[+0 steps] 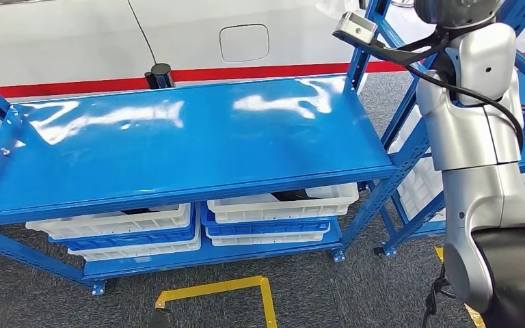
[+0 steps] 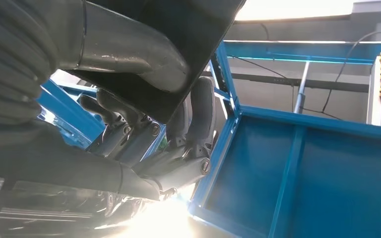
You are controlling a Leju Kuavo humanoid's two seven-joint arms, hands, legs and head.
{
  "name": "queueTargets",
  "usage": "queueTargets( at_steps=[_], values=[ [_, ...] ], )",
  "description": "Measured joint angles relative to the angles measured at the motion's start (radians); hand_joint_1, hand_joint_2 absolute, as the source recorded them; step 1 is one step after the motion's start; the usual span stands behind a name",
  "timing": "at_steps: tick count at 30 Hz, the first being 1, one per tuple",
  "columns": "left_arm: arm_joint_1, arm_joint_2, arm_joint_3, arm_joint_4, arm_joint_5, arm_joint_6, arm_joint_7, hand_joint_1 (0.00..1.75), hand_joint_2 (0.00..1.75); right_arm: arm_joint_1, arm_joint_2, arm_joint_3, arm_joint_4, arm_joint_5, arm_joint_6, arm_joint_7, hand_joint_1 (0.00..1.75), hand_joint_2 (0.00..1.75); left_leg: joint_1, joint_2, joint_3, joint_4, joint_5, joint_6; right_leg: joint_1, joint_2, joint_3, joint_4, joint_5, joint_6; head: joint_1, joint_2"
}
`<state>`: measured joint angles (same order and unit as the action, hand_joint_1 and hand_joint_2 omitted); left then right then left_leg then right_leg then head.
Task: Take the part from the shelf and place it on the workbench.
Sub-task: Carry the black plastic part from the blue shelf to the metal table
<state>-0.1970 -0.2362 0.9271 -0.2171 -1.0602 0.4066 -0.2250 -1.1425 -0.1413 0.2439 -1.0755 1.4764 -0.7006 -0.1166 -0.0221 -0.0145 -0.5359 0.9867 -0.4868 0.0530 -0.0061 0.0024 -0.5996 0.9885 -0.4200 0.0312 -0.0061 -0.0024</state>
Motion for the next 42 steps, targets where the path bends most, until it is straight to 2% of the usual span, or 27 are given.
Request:
queueTargets(
  at_steps=[13, 18, 30, 42],
  values=[
    [0.005, 0.001, 0.000, 0.000, -0.007, 0.026, 0.020, 0.00, 0.00, 0.040, 0.015, -0.015, -0.059, 0.004, 0.000, -0.011, 1.75, 1.75, 0.000, 0.000, 0.000, 0.000, 0.000, 0.000, 0.000, 0.000, 0.000, 0.000, 0.000, 0.000, 0.000, 0.000],
    [0.005, 0.000, -0.004, 0.000, -0.026, 0.034, 0.052, 0.00, 0.00, 0.062, 0.015, -0.023, -0.080, 0.014, 0.000, -0.009, 1.75, 1.75, 0.000, 0.000, 0.000, 0.000, 0.000, 0.000, 0.000, 0.000, 0.000, 0.000, 0.000, 0.000, 0.000, 0.000],
    [0.004, 0.000, -0.008, 0.000, -0.017, 0.000, 0.033, 0.00, 0.00, 0.099, -0.001, -0.035, -0.117, -0.006, 0.000, -0.025, 1.75, 1.75, 0.000, 0.000, 0.000, 0.000, 0.000, 0.000, 0.000, 0.000, 0.000, 0.000, 0.000, 0.000, 0.000, 0.000],
    [0.004, 0.000, -0.012, 0.000, -0.014, -0.002, 0.030, 0.00, 0.00, 0.112, 0.010, -0.058, -0.165, -0.007, 0.000, -0.060, 1.75, 1.75, 0.000, 0.000, 0.000, 0.000, 0.000, 0.000, 0.000, 0.000, 0.000, 0.000, 0.000, 0.000, 0.000, 0.000]
  ],
)
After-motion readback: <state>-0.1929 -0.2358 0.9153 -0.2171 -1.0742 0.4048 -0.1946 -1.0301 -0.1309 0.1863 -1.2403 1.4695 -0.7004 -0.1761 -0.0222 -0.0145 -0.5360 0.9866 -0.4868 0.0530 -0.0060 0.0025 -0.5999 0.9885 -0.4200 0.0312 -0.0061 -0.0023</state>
